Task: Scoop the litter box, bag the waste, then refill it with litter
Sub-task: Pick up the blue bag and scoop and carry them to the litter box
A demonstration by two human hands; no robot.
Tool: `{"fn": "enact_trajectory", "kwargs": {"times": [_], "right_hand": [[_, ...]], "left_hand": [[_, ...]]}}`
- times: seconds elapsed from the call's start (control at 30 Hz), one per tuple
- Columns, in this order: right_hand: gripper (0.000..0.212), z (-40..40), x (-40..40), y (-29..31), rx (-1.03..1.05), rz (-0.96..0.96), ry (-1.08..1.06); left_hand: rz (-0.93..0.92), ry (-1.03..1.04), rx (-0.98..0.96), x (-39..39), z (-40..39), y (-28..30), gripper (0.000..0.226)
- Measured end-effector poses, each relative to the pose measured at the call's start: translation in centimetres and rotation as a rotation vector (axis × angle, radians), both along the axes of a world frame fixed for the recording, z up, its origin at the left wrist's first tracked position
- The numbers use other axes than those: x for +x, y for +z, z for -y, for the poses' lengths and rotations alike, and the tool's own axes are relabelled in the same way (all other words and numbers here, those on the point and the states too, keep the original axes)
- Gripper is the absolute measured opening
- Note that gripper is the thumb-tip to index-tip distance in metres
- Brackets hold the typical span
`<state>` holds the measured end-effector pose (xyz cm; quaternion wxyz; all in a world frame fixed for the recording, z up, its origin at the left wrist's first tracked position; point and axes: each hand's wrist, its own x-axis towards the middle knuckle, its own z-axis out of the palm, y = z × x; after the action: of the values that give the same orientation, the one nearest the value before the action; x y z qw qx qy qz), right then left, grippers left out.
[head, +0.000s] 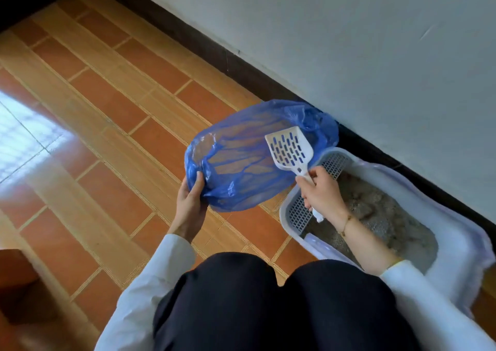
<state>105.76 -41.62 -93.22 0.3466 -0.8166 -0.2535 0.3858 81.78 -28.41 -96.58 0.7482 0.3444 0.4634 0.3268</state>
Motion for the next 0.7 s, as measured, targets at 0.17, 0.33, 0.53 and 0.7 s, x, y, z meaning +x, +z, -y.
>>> {"fn": "enact_trajectory", "kwargs": {"times": [0.17,0.33,0.53,0.7], "right_hand": [[0.018,1.3,-0.5,-0.2,0.036,0.030,-0.002],[0.019,3.2,-0.9,-0.3,0.026,0.085,0.009],[0.022,5.0,-0.7,0.2,0.020,0.115,0.001],[0.021,6.9,0.3,1.1,0.039,0.137,-0.052]], "left_hand": [[-0.173,-0.097,0.076,-1.2,1.6,-2.2,0.043],[-0.423,-0.223,0.233,-1.6,3.0,-2.3,0.065],[-0.884,-0.234,0.480,-1.5,4.4,-3.0,0.129],[-1.092,-0.320,0.924,-0.8,4.9,-2.1,0.125]]}}
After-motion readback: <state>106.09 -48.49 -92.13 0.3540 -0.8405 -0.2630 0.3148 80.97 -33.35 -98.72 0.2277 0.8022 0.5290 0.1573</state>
